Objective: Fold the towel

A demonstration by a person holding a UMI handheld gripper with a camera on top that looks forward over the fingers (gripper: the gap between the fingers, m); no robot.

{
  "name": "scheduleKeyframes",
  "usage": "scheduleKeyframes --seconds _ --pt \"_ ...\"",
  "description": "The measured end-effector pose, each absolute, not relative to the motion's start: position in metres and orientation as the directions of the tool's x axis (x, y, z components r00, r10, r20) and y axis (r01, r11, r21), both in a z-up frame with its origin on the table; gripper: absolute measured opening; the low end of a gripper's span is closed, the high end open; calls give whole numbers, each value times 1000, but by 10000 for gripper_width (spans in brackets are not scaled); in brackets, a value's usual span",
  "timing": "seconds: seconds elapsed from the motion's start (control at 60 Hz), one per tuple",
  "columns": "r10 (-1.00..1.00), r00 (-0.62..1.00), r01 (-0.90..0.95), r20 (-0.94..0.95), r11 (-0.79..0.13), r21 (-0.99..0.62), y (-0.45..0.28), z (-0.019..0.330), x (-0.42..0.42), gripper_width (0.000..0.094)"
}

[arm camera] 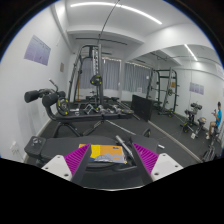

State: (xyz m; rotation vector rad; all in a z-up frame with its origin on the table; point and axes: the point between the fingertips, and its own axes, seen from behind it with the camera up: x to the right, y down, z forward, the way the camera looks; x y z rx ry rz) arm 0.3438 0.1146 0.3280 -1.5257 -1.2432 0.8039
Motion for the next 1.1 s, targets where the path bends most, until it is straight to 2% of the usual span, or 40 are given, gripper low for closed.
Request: scheduleKeyframes --seconds 0.3,0.6,0.933,1.1 --pt "977 210 327 40 -32 -944 88 320 322 854" --pt "993 111 366 29 -14 -930 16 283 286 854" --pt "998 48 392 42 20 -920 -54 219 233 855" --pt "997 47 406 68 43 -913 -62 169 192 855"
